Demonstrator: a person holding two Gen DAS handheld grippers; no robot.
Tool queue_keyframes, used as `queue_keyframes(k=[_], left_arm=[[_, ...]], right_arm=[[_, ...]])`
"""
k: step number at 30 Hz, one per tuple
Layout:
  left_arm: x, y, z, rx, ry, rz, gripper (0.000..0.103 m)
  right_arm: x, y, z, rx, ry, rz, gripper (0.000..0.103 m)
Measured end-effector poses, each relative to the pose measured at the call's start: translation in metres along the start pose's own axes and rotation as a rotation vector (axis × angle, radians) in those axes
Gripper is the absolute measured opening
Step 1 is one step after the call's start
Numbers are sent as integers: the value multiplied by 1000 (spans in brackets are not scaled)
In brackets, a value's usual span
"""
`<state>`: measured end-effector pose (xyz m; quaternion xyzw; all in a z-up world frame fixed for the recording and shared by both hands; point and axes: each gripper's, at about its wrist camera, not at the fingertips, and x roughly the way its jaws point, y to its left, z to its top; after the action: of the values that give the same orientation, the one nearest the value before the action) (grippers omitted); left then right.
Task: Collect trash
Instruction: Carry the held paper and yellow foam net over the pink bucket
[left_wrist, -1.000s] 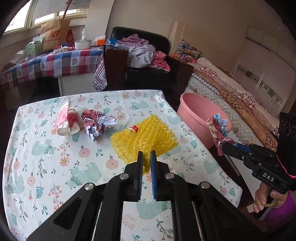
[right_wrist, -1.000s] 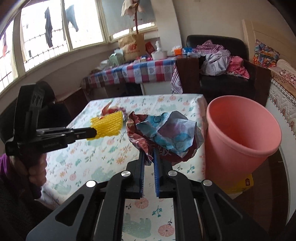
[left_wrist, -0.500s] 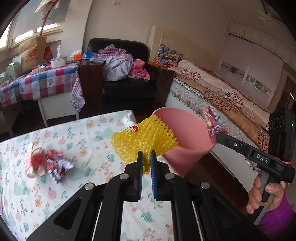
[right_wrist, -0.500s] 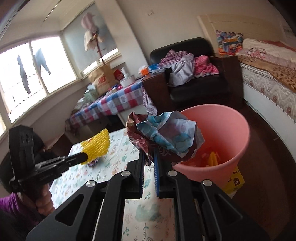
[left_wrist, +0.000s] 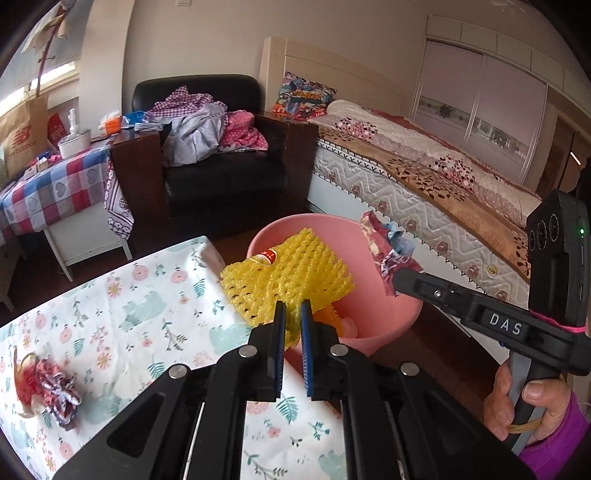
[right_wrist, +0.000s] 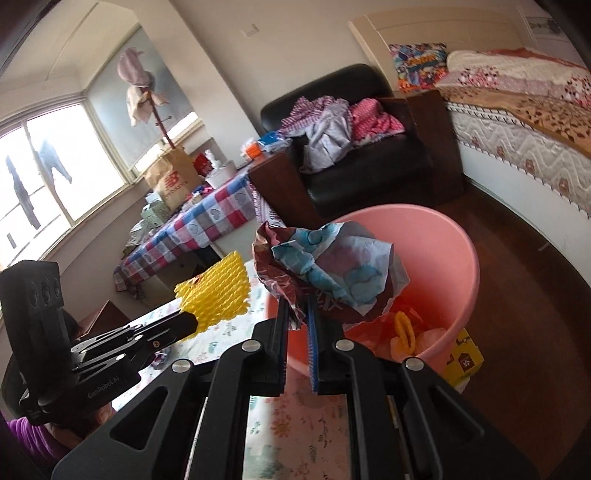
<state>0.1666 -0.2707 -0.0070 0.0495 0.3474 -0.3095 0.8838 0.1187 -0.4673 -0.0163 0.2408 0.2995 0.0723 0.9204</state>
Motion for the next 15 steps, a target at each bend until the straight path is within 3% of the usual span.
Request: queue_keyframes(k=[15], left_arm=[[65,-20,13,46,101,-33,7]], right_arm=[[23,-26,4,36,37,-79,10]])
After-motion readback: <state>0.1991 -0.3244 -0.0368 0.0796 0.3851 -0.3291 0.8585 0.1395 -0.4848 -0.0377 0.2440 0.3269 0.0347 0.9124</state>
